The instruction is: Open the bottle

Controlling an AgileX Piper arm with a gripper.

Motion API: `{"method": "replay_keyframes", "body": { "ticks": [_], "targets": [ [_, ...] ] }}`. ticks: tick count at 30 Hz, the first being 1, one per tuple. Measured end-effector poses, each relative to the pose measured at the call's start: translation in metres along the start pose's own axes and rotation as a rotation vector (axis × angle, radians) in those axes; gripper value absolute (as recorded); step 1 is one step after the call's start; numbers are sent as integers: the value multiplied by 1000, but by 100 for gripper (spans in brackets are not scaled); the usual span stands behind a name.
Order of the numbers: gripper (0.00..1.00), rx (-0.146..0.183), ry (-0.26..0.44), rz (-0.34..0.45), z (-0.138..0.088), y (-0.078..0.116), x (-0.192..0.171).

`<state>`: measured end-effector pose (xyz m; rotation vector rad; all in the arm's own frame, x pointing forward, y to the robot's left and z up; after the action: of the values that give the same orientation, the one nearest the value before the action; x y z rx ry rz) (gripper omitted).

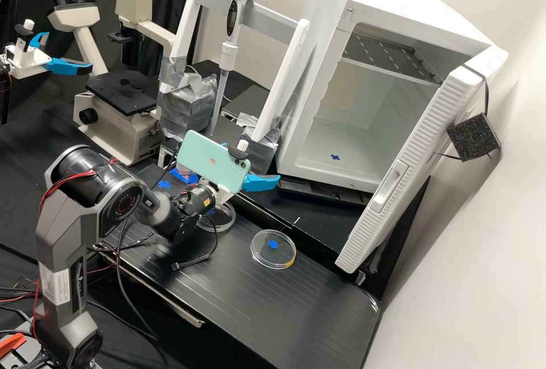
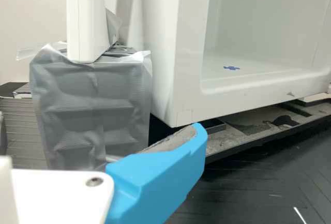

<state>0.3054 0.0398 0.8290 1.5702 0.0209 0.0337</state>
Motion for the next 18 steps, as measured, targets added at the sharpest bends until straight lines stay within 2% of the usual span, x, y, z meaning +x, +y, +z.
{"method": "replay_keyframes", "body": {
  "ticks": [8, 12, 14, 18],
  "targets": [
    [100, 0, 0, -1, 0, 0, -3],
    [100, 0, 14, -1, -3, 1, -20],
    [100, -3, 53, 24, -9, 4, -33],
    [100, 0, 174, 69, -28, 6, -59]
  ]
}}
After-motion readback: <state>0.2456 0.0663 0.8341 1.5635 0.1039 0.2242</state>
